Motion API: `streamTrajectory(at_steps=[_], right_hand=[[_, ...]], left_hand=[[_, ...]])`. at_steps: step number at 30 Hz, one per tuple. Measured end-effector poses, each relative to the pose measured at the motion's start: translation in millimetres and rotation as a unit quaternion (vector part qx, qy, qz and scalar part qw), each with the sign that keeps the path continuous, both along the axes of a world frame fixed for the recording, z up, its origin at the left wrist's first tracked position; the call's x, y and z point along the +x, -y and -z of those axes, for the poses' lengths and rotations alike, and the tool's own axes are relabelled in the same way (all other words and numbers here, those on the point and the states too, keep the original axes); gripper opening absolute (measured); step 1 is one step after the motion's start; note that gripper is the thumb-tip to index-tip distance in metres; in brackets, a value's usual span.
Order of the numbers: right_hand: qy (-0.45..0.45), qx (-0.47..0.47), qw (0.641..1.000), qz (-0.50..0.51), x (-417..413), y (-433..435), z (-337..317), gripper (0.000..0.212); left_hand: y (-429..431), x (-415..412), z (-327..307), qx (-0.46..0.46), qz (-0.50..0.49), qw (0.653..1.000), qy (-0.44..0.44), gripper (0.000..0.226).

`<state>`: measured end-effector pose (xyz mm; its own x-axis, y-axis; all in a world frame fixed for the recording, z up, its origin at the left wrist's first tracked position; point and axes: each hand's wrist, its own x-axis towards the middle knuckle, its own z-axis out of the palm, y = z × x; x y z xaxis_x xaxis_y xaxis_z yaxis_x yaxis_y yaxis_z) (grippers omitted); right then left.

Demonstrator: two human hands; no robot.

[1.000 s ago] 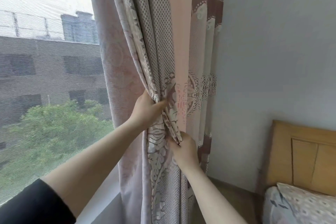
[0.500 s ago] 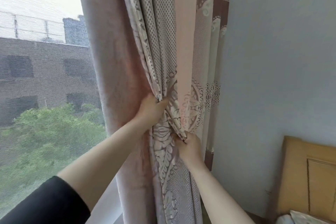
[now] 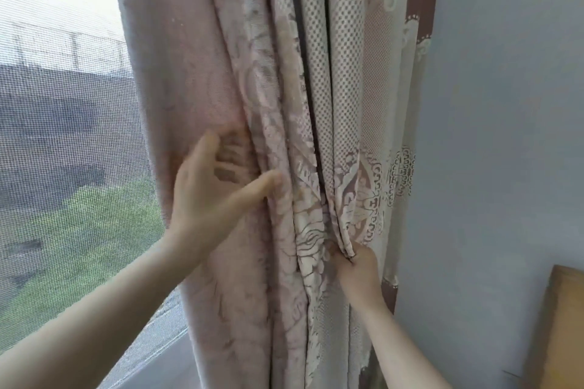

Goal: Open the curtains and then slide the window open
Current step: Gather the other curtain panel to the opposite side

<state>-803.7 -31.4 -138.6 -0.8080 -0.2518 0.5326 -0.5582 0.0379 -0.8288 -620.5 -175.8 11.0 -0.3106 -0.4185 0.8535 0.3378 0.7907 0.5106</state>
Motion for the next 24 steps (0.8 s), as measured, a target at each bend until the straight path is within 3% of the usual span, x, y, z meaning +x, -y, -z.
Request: streamTrajectory(at_steps=[2,3,6,8,10,14,17,21,24], right_hand=[[-0.006,0.037,0.999,0.0,-7,3,0,0.023],[-0.007,0.06,0.998,0.006,-9,6,-1,0.022],[-0.017,0.057,0.998,-0.008,-8,11,1,0.025],[-0.022,0.056,0.998,-0.017,-5,9,1,0.02],[0.002,0.036,0.998,-0.054,-6,7,2,0.02],[0.029,0.019,0.995,-0.093,-5,4,1,0.039],[0.033,0.002,0.992,-0.122,4,-2,-1,0.029],[0.02,-0.013,0.996,-0.083,27,-4,2,0.015],[0.051,-0.058,0.99,-0.117,50,-10,6,0.061]], left_hand=[[7,4,0,-0.008,-0.125,0.988,-0.092,0.08],[9,3,2,0.008,-0.157,0.983,-0.095,0.092],[17,-6,8,0.095,-0.179,0.979,-0.016,0.126],[26,-8,9,0.123,-0.201,0.972,0.004,0.131],[26,-3,6,0.155,-0.171,0.973,0.004,0.126],[-1,-5,10,0.136,0.039,0.988,0.061,0.077],[-18,-28,7,0.109,0.091,0.983,0.119,0.068],[-29,-72,-9,0.16,0.094,0.97,0.154,0.081],[-42,-98,-13,0.19,0.096,0.963,0.168,0.064]])
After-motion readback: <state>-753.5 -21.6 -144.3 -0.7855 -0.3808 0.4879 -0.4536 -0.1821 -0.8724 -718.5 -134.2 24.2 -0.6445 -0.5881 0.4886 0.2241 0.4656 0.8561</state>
